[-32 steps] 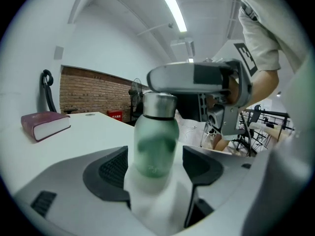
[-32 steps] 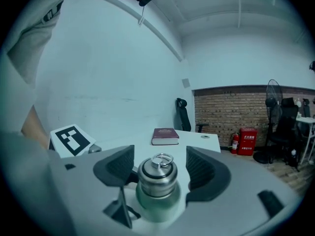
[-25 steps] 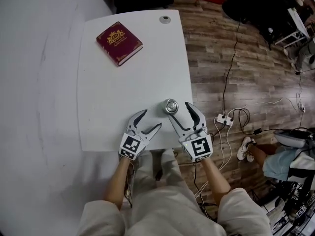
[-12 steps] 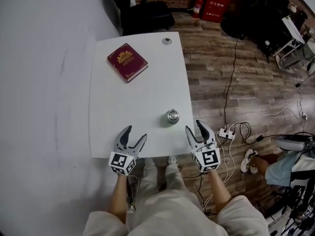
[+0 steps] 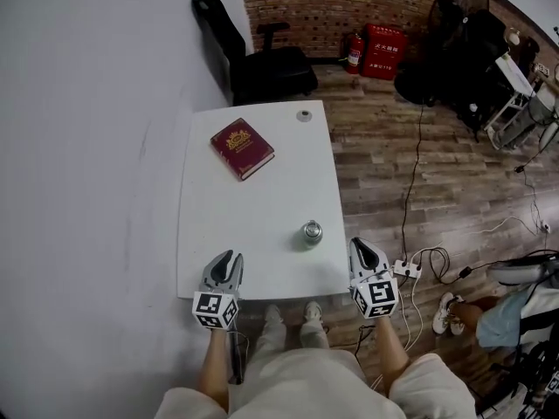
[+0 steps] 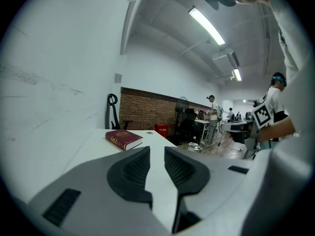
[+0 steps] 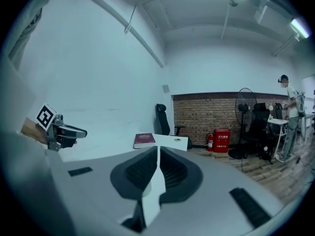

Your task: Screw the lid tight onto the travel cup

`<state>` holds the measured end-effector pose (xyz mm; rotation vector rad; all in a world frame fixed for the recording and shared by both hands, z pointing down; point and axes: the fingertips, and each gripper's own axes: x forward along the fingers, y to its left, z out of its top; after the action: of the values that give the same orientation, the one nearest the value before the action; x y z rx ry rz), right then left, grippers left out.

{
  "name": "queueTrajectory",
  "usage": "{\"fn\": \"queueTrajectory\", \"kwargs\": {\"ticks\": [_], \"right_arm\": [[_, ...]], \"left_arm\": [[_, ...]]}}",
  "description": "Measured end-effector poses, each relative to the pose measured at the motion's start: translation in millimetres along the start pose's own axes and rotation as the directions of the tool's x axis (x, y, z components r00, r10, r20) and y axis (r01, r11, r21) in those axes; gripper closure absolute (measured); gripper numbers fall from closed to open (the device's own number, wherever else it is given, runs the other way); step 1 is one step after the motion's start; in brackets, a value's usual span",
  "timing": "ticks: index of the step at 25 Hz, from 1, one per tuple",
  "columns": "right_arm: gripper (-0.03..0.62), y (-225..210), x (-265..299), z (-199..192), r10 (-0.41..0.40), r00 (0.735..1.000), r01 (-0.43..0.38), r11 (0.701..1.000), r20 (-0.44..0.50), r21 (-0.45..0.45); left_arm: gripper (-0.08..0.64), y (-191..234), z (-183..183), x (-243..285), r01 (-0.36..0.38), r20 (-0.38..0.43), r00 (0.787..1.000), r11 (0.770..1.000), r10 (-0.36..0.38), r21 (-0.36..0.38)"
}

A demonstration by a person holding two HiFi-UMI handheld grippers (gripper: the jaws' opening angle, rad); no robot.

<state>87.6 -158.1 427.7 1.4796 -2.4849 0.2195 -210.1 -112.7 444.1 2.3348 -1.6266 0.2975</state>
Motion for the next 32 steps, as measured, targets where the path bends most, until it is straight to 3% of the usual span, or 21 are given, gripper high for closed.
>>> {"fn": "queueTrajectory", "kwargs": {"ticks": [7, 11, 21, 32], "right_arm": [[0.592, -4, -9, 25, -0.009, 1.0, 0.009, 1.0, 0.014, 0.002], [0.592, -5, -8, 42, -0.009, 0.999, 0.009, 1.0, 0.04, -0.009], [0.594, -4, -1, 75, -0.006, 0.997, 0.01, 0.999, 0.075, -0.042], [0.594, -3, -1, 86, -0.017, 0.996, 0.021, 0.999, 0.09, -0.039]], "left_arm": [[0.546, -2, 37, -6, 0.01, 0.044, 0.999, 1.0, -0.01, -0.009], [0.551, -6, 58, -3, 0.029, 0.054, 0.998, 0.999, -0.031, 0.038], [0.551, -7, 99, 6, 0.051, 0.092, 0.994, 0.996, -0.057, 0.07], [0.551, -1, 111, 9, 0.041, 0.109, 0.993, 0.996, -0.05, 0.079]]}}
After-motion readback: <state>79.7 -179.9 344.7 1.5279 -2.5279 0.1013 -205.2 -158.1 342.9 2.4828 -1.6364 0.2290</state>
